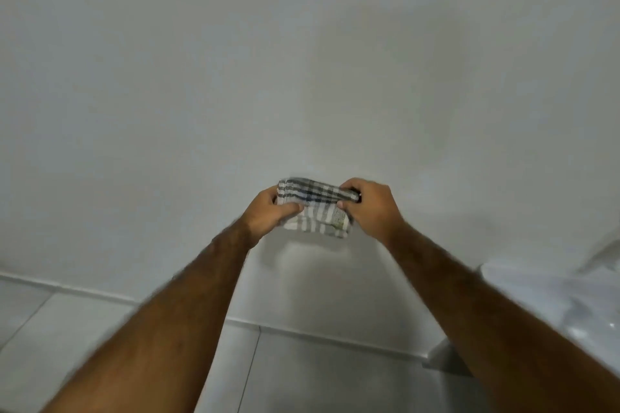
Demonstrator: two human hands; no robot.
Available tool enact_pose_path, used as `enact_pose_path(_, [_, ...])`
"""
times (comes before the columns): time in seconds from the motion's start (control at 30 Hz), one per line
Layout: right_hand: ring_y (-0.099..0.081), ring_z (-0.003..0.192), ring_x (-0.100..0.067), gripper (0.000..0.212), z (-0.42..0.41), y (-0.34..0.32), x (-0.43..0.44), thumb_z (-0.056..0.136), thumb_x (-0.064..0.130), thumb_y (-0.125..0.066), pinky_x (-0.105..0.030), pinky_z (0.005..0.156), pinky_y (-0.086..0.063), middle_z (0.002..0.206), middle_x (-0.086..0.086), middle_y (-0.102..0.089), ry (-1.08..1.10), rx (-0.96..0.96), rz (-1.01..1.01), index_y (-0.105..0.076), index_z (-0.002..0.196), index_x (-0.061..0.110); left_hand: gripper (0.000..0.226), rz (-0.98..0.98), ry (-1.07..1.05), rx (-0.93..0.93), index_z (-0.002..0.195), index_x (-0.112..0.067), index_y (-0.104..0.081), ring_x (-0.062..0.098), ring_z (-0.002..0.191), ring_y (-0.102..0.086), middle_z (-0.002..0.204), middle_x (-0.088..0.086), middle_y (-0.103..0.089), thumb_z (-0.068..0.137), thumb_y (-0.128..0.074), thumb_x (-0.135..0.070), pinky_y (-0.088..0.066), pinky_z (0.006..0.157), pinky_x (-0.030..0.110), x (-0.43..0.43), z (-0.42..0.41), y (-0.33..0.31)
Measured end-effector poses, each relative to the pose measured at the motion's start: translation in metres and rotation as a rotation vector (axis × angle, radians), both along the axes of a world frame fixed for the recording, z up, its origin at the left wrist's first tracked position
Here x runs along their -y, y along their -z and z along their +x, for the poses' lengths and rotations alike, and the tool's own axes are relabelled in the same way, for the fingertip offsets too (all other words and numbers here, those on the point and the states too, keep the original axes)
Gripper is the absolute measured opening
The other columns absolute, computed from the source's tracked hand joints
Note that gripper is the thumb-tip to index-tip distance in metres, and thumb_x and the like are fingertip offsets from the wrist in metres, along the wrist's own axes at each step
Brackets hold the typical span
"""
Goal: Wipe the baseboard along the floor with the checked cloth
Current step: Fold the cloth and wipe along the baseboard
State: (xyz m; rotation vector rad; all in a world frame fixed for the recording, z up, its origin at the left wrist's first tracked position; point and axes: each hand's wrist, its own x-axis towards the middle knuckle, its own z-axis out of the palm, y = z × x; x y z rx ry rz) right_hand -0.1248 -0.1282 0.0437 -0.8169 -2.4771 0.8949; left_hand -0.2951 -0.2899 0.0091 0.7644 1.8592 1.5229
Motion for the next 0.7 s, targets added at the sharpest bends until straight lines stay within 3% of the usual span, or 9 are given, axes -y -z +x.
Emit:
enact_pose_path(0.07, [-0.067, 0.081, -0.018, 0.018, -0.010, 0.066, -0.006, 0.094, -0.002, -0.077, -0.002, 0.065, -0.045, 0.090, -0.002, -0.075, -0.007, 0.013, -0.007, -0.081, 0.109, 0.008, 0.026, -0.012, -0.039, 0.044, 0.113, -0.011, -0.072, 0.023, 0.092, -0.073, 0.108, 0.012, -0.079, 0.087, -0.074, -0.010, -0.059, 0.072, 0.031, -0.009, -0.005, 0.064])
enact_pose_path(0.17, [-0.071, 0.090, -0.018, 0.018, -0.019, 0.165, -0.010, 0.098, 0.002, -0.077, -0.021, 0.081, -0.054, 0.100, -0.003, -0.079, -0.001, 0.027, -0.059, -0.080, 0.114, 0.008, 0.025, -0.001, -0.117, 0.169, 0.112, 0.002, -0.071, 0.038, 0.098, -0.071, 0.113, 0.027, -0.074, 0.088, -0.072, -0.005, -0.057, 0.090, 0.051, -0.017, -0.003, 0.162])
enact_pose_path(0.27, [-0.071, 0.091, -0.017, 0.018, -0.021, 0.261, -0.015, 0.098, 0.001, -0.078, -0.016, 0.080, -0.053, 0.098, -0.002, -0.078, 0.007, 0.009, -0.120, -0.079, 0.114, 0.008, 0.021, 0.021, -0.190, 0.315, 0.108, 0.002, -0.074, 0.034, 0.097, -0.072, 0.108, 0.024, -0.076, 0.088, -0.070, -0.002, -0.060, 0.087, 0.043, -0.017, 0.008, 0.259])
enact_pose_path(0.33, [-0.069, 0.087, -0.015, 0.018, -0.023, 0.325, -0.019, 0.096, 0.000, -0.080, -0.001, 0.072, -0.047, 0.093, 0.003, -0.075, -0.013, 0.013, -0.147, -0.080, 0.112, 0.009, 0.018, 0.050, -0.248, 0.399, 0.105, -0.003, -0.075, 0.030, 0.093, -0.073, 0.100, 0.017, -0.078, 0.088, -0.069, -0.003, -0.063, 0.078, 0.034, -0.015, 0.014, 0.324])
enact_pose_path(0.4, [-0.069, 0.087, -0.013, 0.018, -0.026, 0.387, -0.022, 0.095, 0.001, -0.081, 0.004, 0.070, -0.043, 0.092, 0.005, -0.074, -0.044, 0.029, -0.174, -0.080, 0.112, 0.010, 0.019, 0.090, -0.298, 0.481, 0.104, -0.009, -0.076, 0.026, 0.091, -0.075, 0.099, 0.013, -0.079, 0.086, -0.070, -0.009, -0.062, 0.076, 0.031, -0.014, 0.016, 0.386])
enact_pose_path(0.5, [-0.071, 0.088, -0.013, 0.020, -0.033, 0.478, -0.022, 0.094, 0.001, -0.083, 0.001, 0.072, -0.045, 0.093, 0.004, -0.077, -0.078, 0.027, -0.195, -0.081, 0.112, 0.009, 0.032, 0.148, -0.395, 0.615, 0.117, -0.002, -0.071, 0.029, 0.097, -0.075, 0.109, 0.019, -0.077, 0.086, -0.067, -0.011, -0.062, 0.083, 0.039, -0.017, 0.017, 0.479])
enact_pose_path(0.57, [-0.072, 0.089, -0.013, 0.020, -0.041, 0.541, -0.022, 0.094, 0.002, -0.083, -0.008, 0.076, -0.047, 0.096, 0.002, -0.079, -0.096, 0.034, -0.196, -0.081, 0.113, 0.008, 0.035, 0.179, -0.474, 0.670, 0.123, 0.003, -0.066, 0.034, 0.100, -0.073, 0.112, 0.024, -0.074, 0.089, -0.064, -0.007, -0.060, 0.090, 0.046, -0.023, 0.021, 0.543])
enact_pose_path(0.7, [-0.072, 0.090, -0.014, 0.019, -0.056, 0.655, -0.016, 0.094, 0.003, -0.083, -0.013, 0.078, -0.047, 0.096, 0.001, -0.078, -0.064, 0.043, -0.189, -0.081, 0.113, 0.008, 0.037, 0.279, -0.684, 0.768, 0.125, -0.001, -0.067, 0.036, 0.104, -0.074, 0.115, 0.021, -0.075, 0.088, -0.070, -0.005, -0.059, 0.092, 0.052, -0.030, 0.031, 0.657])
